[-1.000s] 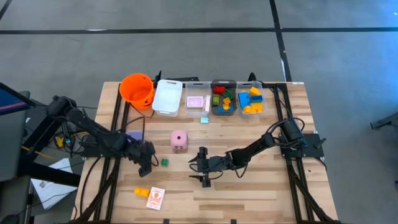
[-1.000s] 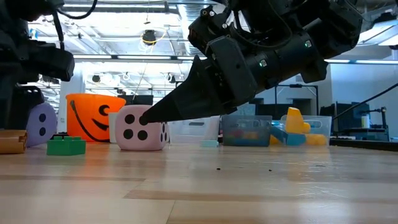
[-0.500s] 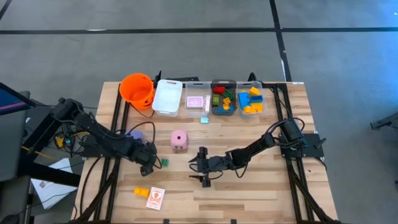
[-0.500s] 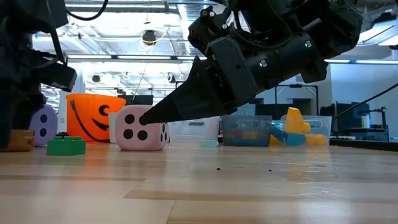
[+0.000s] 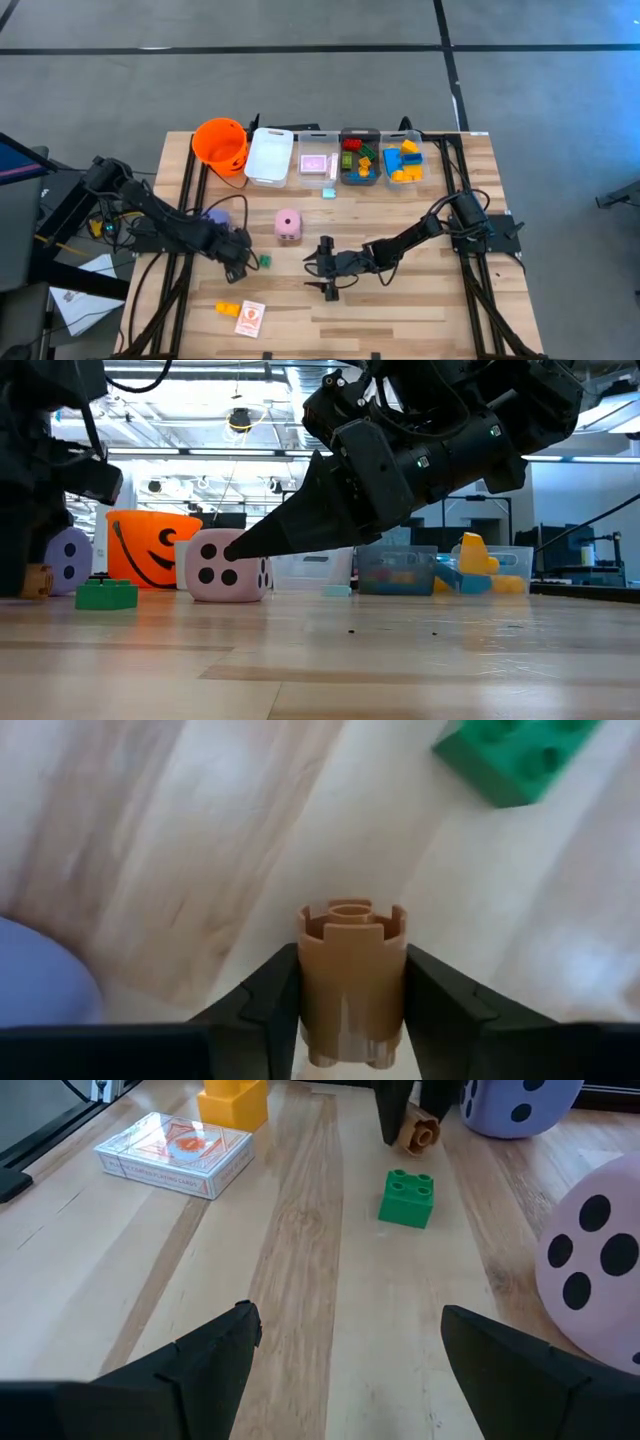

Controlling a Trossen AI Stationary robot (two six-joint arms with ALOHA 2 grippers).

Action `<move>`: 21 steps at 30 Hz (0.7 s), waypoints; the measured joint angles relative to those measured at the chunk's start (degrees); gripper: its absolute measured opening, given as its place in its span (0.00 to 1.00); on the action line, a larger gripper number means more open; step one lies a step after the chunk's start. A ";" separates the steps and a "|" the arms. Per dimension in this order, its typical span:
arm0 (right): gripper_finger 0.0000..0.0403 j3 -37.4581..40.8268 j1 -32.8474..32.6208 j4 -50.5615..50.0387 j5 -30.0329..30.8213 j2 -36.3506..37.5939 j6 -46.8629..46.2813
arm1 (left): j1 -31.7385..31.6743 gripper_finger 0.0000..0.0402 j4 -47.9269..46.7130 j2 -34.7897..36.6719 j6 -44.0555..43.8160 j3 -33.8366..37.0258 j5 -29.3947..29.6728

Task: Pick & Place Toys
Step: Put the small brown game piece into the black bin

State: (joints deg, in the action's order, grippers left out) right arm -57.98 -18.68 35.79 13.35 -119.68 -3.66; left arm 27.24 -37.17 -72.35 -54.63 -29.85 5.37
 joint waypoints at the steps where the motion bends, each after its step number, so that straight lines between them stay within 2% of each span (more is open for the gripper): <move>1: 0.77 0.00 0.00 0.00 0.01 0.00 -0.05 | 0.00 0.33 0.27 0.93 -0.12 0.02 -0.35; 6: 0.77 0.00 0.00 0.48 0.26 -0.02 -3.54 | -1.02 0.33 3.48 7.68 -1.10 0.13 -0.78; 10: 0.77 -0.03 0.07 3.44 0.85 -0.03 -5.85 | -2.96 0.33 9.39 13.53 -0.50 0.09 3.78; 16: 0.77 -0.04 0.05 1.31 3.47 3.84 -5.01 | -8.10 0.33 26.68 19.52 13.23 0.02 9.28; 21: 0.77 -0.04 -0.89 -3.92 11.92 9.91 -0.87 | -12.54 0.33 44.47 20.00 25.77 -0.13 9.14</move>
State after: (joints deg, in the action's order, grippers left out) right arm -58.02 -19.57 31.87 25.27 -109.77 -4.54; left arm 14.70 7.30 -52.35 -28.86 -29.98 14.51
